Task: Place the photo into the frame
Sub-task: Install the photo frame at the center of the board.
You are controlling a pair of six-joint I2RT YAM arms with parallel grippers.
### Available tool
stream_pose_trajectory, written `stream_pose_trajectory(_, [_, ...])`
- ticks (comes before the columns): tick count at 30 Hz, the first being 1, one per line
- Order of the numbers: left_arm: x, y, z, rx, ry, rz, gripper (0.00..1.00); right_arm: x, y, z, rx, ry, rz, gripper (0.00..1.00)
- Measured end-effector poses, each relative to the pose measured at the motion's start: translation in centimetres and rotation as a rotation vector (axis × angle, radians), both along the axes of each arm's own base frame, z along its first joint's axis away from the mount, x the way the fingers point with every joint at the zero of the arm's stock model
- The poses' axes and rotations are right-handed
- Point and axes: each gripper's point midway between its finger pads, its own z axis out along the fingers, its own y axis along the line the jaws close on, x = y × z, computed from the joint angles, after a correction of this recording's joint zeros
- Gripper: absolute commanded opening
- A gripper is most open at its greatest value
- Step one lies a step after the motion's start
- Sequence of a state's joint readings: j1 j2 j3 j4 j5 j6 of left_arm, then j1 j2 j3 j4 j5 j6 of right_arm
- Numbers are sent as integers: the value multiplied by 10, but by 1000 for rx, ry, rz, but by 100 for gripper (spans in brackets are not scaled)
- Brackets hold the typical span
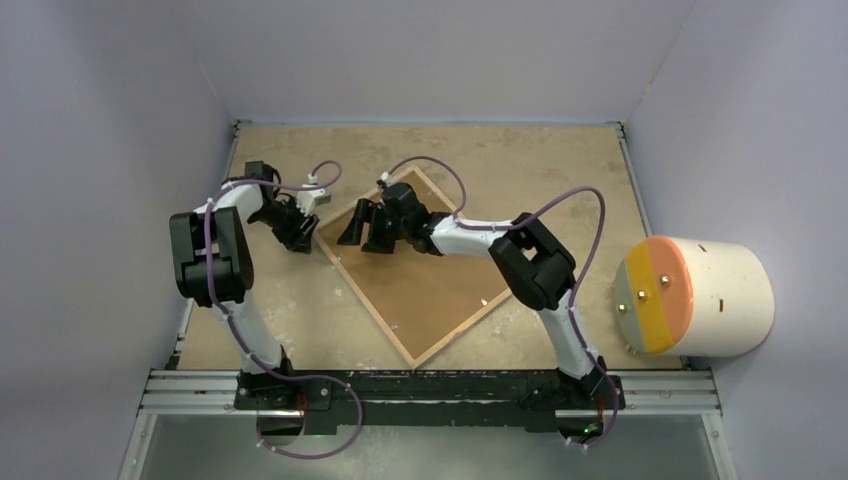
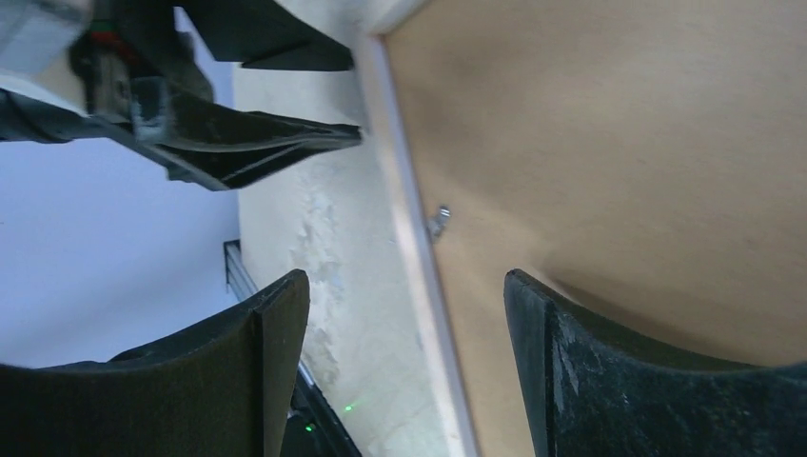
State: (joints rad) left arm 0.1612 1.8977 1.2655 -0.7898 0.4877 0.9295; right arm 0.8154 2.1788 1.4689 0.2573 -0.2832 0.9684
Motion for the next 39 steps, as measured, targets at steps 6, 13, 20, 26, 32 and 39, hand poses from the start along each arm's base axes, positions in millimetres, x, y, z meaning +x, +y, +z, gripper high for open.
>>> stream_pose_trajectory(6, [2,-1,0,-9,-8,1,48,-4,24,11,38,-7,20,73])
stream_pose_trajectory(13, [2,-3,0,-19,-18,-2,48,-12,36,-10,35,50,36,71])
stream_pose_trajectory(20, [2,-4,0,-21,-21,-3,48,-15,50,-9,53,62,47,70])
stream_pose_trajectory(26, [3,-4,0,-21,-23,-6,47,-21,58,-10,67,86,64,69])
stream_pose_trajectory(32, [3,-5,0,-28,-25,-10,49,-23,60,-10,73,106,69,69])
stream_pose_trajectory(39, [6,-4,3,-33,-9,-18,51,-25,40,-6,57,119,55,79])
